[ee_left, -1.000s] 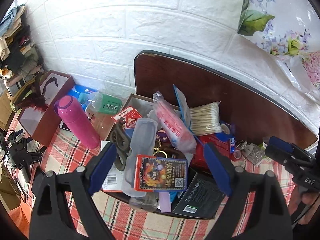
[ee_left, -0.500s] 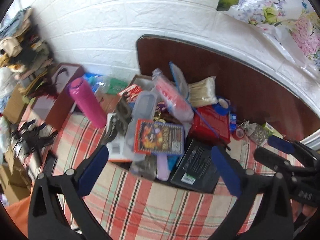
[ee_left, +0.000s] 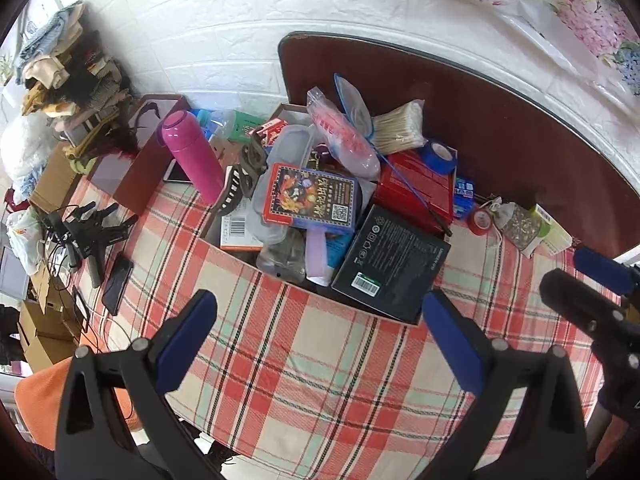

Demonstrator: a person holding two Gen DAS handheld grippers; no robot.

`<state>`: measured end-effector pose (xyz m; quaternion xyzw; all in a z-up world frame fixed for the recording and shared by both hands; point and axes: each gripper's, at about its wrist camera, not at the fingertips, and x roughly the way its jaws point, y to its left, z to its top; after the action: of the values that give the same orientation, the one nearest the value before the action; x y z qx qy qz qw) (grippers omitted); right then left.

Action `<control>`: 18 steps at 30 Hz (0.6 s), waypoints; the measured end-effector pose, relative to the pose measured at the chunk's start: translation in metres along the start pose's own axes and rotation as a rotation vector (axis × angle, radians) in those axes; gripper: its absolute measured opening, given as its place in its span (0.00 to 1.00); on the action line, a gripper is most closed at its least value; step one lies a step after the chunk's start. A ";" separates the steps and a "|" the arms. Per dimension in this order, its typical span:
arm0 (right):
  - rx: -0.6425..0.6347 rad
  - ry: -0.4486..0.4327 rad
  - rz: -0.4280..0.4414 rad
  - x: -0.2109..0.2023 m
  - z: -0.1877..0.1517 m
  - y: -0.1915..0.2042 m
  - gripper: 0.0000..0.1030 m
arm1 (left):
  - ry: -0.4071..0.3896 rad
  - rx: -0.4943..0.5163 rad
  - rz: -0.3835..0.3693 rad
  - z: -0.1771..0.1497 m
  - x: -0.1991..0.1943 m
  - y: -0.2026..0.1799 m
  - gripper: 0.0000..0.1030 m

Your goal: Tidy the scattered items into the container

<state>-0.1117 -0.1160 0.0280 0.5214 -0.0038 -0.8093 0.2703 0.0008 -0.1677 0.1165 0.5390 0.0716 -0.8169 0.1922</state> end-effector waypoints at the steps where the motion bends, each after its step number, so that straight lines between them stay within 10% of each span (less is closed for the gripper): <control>1: -0.003 -0.001 -0.006 -0.001 0.000 0.000 0.66 | -0.003 -0.003 0.005 0.000 -0.001 0.000 1.00; 18: -0.027 -0.011 -0.013 -0.008 0.008 0.017 0.66 | -0.025 -0.057 0.012 0.008 -0.014 0.017 1.00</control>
<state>-0.1090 -0.1289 0.0432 0.5134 0.0091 -0.8138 0.2721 0.0058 -0.1827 0.1342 0.5237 0.0895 -0.8199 0.2132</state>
